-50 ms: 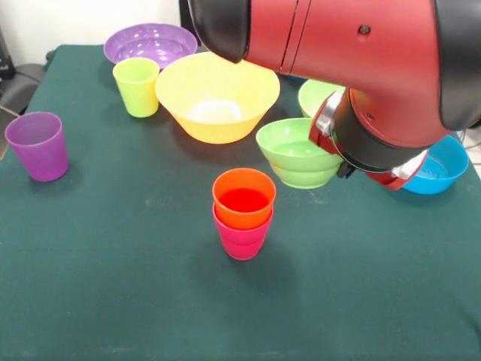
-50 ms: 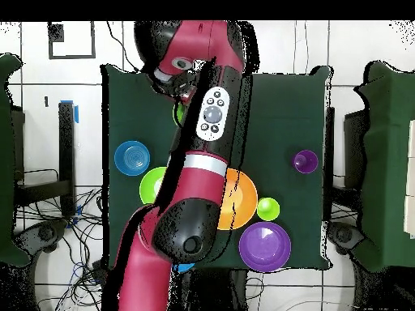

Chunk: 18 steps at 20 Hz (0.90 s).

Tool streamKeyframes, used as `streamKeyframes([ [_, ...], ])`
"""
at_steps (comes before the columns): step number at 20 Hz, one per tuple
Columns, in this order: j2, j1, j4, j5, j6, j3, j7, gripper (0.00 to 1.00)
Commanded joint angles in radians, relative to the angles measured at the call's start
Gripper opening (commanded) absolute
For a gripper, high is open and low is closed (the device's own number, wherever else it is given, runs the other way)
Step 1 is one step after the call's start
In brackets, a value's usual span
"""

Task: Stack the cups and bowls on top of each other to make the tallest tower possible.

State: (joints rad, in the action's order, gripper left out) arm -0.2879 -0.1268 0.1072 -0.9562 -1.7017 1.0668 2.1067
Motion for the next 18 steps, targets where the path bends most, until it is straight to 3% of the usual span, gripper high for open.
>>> streamKeyframes([
  [1,0.009,-0.001,0.056,0.072,0.021,-0.086,-0.145,0.00],
  [6,0.000,-0.001,0.063,0.082,0.008,-0.088,-0.144,0.00],
  [13,-0.075,-0.045,0.001,0.026,0.041,-0.012,-0.129,0.00],
  [18,-0.083,-0.050,-0.007,0.019,0.047,0.011,-0.116,0.00],
])
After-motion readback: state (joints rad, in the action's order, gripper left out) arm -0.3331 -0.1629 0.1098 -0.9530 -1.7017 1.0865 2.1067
